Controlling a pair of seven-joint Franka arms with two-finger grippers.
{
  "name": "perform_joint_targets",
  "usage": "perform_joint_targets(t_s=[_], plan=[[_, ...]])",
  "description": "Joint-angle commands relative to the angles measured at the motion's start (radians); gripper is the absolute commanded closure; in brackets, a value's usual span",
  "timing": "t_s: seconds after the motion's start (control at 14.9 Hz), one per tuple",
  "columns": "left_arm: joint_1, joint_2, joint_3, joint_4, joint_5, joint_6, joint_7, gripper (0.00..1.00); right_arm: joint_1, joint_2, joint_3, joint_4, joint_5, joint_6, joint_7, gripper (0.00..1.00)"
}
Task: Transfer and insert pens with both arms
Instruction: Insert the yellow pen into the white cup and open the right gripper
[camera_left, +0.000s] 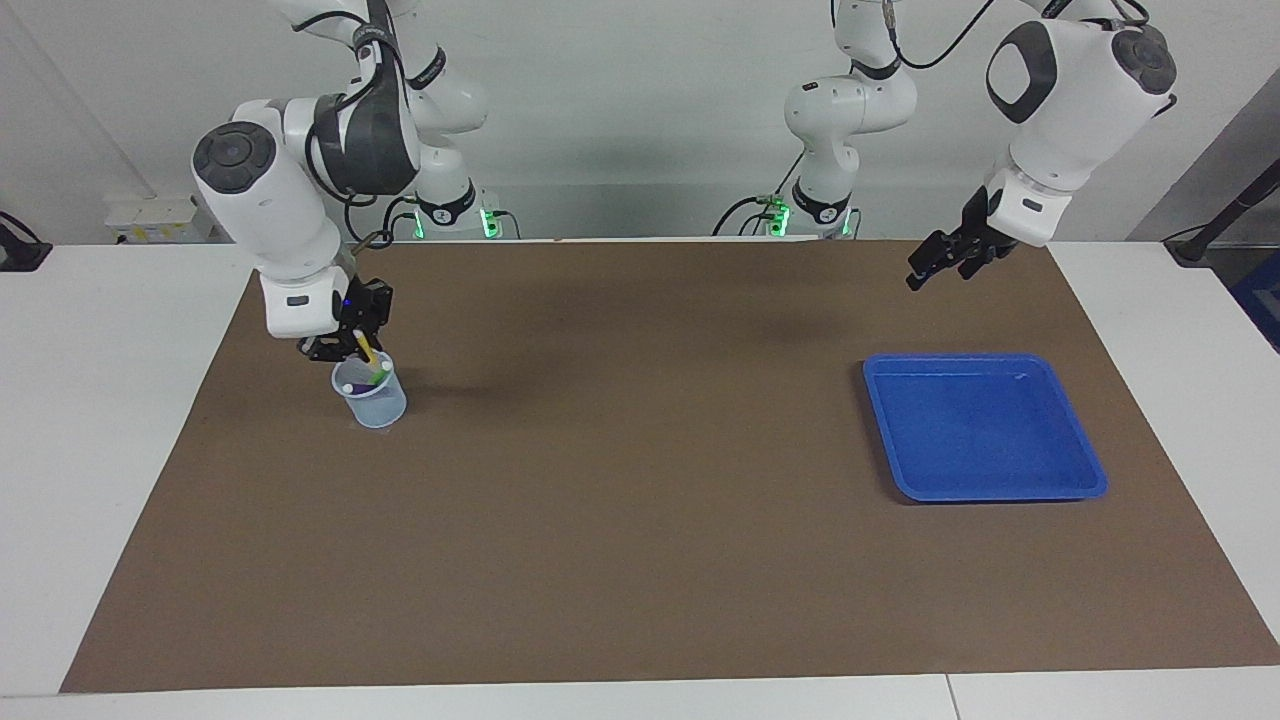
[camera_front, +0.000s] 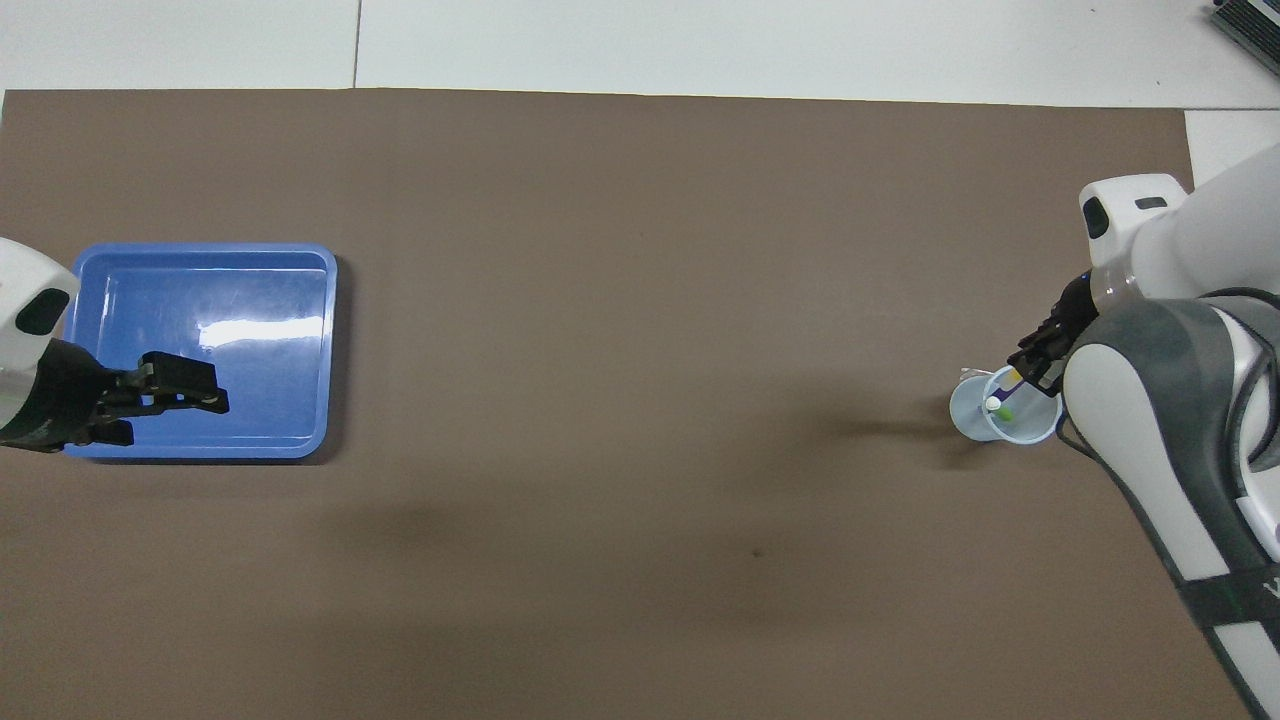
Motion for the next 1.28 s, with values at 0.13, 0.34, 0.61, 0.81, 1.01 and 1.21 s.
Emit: perform_joint_targets(t_s=[0.13,0.34,0.61,0.81,1.01,1.21], plan=[[0.010,-0.005,-0.006,0.025,0.019,0.016,0.003,0.00,-0.039,-0.084,0.015,-0.176,-0.021,0.119,-0.013,1.00],[0.013,-0.003,-0.006,0.034,0.021,0.026,0.004,0.00,-0.039,-0.121,0.017,-0.287,-0.021,0.219,-0.012,1.00],[-0.002,0.020,-0.003,0.077,0.019,0.012,0.007,0.00,-0.044,-0.126,0.015,-0.304,-0.020,0.231,-0.010,0.21],[-0.019,0.067,0.017,0.187,0.022,-0.048,0.006,0.00,-0.045,-0.134,0.011,-0.270,-0.006,0.196,-0.012,0.00],[-0.063,0.117,0.031,0.307,0.088,-0.107,0.009,0.00,-0.044,-0.147,0.012,-0.151,-0.006,0.058,0.002,0.00],[-0.183,0.129,0.147,0.370,0.099,-0.132,0.012,0.00,-0.045,-0.173,0.006,-0.065,-0.003,-0.061,0.054,0.00]])
